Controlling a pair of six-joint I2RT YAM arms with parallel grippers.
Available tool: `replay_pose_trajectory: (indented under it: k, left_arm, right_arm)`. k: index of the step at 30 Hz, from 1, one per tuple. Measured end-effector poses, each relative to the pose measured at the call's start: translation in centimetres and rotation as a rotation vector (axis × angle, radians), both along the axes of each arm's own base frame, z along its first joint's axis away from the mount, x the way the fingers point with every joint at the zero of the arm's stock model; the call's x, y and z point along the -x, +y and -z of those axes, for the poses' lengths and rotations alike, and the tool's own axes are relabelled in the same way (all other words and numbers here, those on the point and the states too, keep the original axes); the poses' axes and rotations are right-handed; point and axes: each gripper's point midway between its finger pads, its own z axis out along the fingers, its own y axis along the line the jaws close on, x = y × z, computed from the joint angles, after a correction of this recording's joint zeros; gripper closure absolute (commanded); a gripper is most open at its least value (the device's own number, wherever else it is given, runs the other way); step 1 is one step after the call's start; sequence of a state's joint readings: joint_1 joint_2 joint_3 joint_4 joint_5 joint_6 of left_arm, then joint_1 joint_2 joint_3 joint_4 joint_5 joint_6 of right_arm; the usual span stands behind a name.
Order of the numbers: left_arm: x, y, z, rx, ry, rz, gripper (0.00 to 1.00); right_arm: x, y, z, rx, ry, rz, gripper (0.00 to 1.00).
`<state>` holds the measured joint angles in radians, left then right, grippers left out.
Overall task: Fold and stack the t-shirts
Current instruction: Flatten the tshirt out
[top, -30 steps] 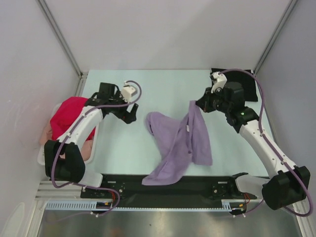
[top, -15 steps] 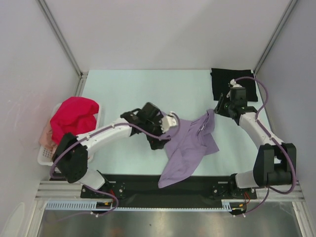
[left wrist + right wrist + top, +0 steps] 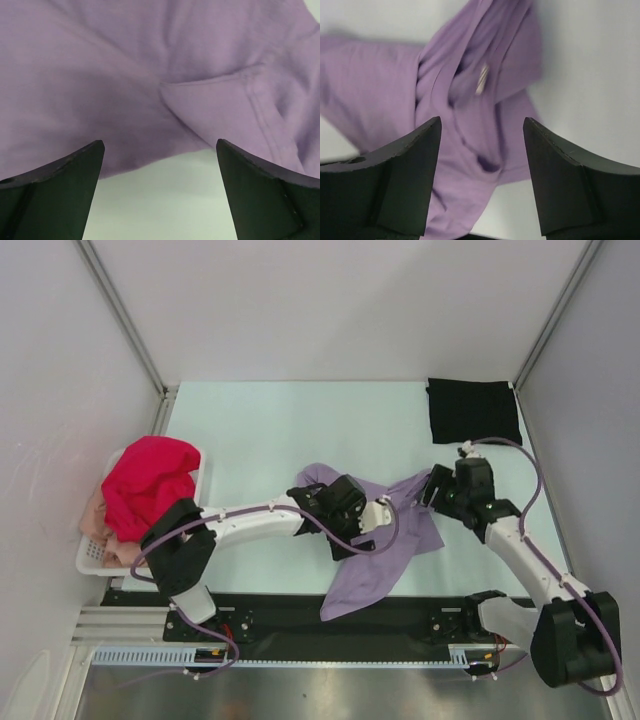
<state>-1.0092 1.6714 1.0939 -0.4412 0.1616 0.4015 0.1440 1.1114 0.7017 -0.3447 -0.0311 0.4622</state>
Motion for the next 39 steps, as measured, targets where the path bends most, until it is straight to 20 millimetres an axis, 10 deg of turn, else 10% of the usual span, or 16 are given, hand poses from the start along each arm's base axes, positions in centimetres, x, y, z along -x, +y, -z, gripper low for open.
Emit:
replay_pose_trajectory:
  k: [7, 13, 20, 24, 32, 36, 39]
  left_arm:
    - [-6.1, -3.2, -3.5, 0.114, -0.08, -0.128, 0.02]
    - [-9.2, -7.9, -4.4, 0.217, -0.091, -0.182, 0.12]
    - [-11.2, -8.2, 1.0, 0.13, -0.082, -0.268, 0.3]
    - [-12.4, -7.7, 2.6, 0.086, -0.095, -0.317, 0.62]
    - [-12.4, -7.4, 1.5, 0.101, -0.067, -0.324, 0.6]
    - [-12.5, -7.2, -0.5, 0.138, -0.058, -0.327, 0.69]
    - [-13.4, -6.6, -2.0, 0.166, -0.067, -0.348, 0.98]
  right_arm:
    - [6.1, 5.1, 4.4, -0.071, 0.11, -0.084, 0.37]
    - [8.1, 5.7, 7.3, -0.124, 0.177, -0.035, 0.51]
    - [8.4, 5.5, 8.3, -0.147, 0.181, 0.011, 0.48]
    - [8.4, 5.4, 8.1, -0.147, 0.171, 0.017, 0.47]
    - [8.2, 5.4, 9.1, -0.134, 0.185, 0.017, 1.0]
    - [7.4, 5.6, 8.3, -0.124, 0.175, 0.002, 1.0]
    - [6.0, 5.7, 6.5, -0.111, 0.133, -0.012, 1.0]
